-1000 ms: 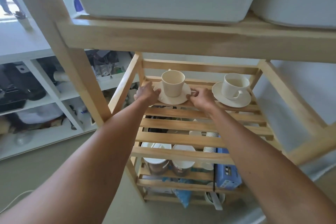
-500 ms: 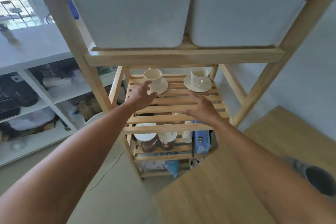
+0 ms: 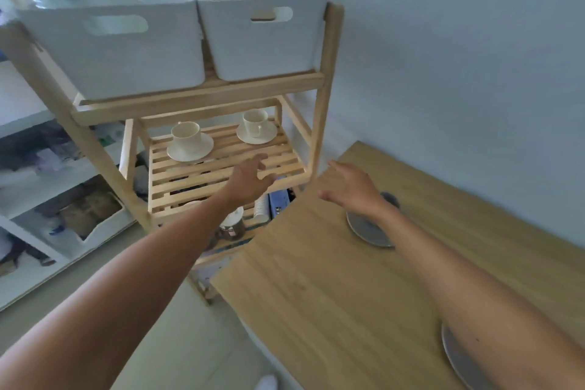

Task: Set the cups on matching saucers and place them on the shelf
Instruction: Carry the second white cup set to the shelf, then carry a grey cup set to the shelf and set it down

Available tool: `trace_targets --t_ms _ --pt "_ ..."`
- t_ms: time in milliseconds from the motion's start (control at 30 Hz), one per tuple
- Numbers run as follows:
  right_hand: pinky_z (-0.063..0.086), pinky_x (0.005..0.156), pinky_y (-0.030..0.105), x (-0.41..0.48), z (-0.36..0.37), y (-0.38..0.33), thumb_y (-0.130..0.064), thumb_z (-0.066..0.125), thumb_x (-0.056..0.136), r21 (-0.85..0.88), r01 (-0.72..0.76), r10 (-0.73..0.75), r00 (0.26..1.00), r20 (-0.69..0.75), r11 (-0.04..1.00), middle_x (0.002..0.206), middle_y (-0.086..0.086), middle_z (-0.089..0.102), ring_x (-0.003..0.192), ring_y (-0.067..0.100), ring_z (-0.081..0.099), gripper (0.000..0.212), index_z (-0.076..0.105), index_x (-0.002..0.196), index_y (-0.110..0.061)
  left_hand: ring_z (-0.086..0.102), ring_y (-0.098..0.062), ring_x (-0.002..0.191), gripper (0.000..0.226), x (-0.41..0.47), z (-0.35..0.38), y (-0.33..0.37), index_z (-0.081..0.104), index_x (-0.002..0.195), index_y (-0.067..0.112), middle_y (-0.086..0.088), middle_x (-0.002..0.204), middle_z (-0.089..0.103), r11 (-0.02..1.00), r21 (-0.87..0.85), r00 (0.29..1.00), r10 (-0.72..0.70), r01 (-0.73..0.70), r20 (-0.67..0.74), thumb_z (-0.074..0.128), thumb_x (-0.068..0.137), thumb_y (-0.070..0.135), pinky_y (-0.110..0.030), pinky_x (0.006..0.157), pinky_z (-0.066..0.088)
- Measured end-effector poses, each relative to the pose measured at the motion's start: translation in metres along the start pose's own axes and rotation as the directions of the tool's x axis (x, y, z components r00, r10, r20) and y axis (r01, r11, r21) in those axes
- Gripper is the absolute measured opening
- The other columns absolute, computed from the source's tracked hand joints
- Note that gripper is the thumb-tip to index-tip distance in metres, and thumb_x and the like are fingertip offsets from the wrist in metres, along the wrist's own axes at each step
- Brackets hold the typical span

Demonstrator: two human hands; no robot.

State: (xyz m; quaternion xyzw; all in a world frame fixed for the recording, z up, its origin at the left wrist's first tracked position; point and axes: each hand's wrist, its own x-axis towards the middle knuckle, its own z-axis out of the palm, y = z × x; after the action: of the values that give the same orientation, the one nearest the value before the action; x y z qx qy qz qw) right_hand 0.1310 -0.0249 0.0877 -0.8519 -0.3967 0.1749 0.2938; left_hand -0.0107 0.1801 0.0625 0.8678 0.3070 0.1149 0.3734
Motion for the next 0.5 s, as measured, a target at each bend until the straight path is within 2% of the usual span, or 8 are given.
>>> trace_targets --t_ms 67,167,267,333,500 --pt "0.026 0.111 0.025 -0.017 -0.015 0.020 -0.031 0.078 0.082 -0.014 -0.035 0.034 0.999 -0.039 0.999 0.154 0.009 0.040 0.142 0.023 0.036 0.081 0.038 0.150 -0.015 0.055 -0.025 0.115 0.057 0.001 0.019 0.019 0.042 0.143 0.019 -0.006 0.124 0.060 0.999 0.008 0.998 0.047 -0.047 0.051 0.062 0.091 0.033 -0.034 0.097 0.041" --pt "0.029 0.101 0.019 -0.040 -0.039 0.048 -0.030 0.077 0.083 -0.009 -0.108 0.106 0.988 -0.109 0.994 0.150 0.010 0.044 0.135 0.024 0.046 0.077 0.040 0.149 -0.017 0.056 -0.026 0.115 0.057 0.009 0.048 0.046 0.043 0.142 0.016 -0.008 0.124 0.061 0.993 0.015 0.985 0.114 -0.117 0.127 0.062 0.091 0.033 -0.035 0.097 0.040" --pt "0.030 0.108 0.026 -0.057 -0.055 0.075 -0.033 0.079 0.080 -0.015 -0.184 0.180 0.971 -0.157 0.983 0.150 0.010 0.045 0.138 0.024 0.042 0.080 0.041 0.148 -0.017 0.057 -0.026 0.114 0.057 0.021 0.073 0.067 0.044 0.142 0.016 -0.008 0.124 0.060 0.987 0.011 0.972 0.156 -0.160 0.177 0.063 0.090 0.031 -0.032 0.093 0.041" --pt "0.029 0.112 0.029 -0.064 -0.061 0.095 -0.033 0.080 0.079 -0.009 -0.236 0.231 0.958 -0.171 0.972 0.151 0.011 0.045 0.139 0.025 0.041 0.081 0.042 0.148 -0.014 0.056 -0.027 0.114 0.057 0.029 0.091 0.079 0.043 0.142 0.015 -0.010 0.125 0.059 0.983 0.003 0.959 0.180 -0.185 0.220 0.062 0.091 0.029 -0.036 0.095 0.043" --pt "0.030 0.110 0.028 -0.073 -0.058 0.133 -0.029 0.079 0.081 0.036 -0.341 0.342 0.924 -0.172 0.939 0.151 0.013 0.044 0.139 0.027 0.041 0.080 0.040 0.149 -0.016 0.055 -0.027 0.114 0.057 0.045 0.132 0.086 0.042 0.143 0.014 -0.011 0.123 0.058 0.982 0.018 0.934 0.171 -0.186 0.314 0.062 0.092 0.029 -0.035 0.093 0.043"
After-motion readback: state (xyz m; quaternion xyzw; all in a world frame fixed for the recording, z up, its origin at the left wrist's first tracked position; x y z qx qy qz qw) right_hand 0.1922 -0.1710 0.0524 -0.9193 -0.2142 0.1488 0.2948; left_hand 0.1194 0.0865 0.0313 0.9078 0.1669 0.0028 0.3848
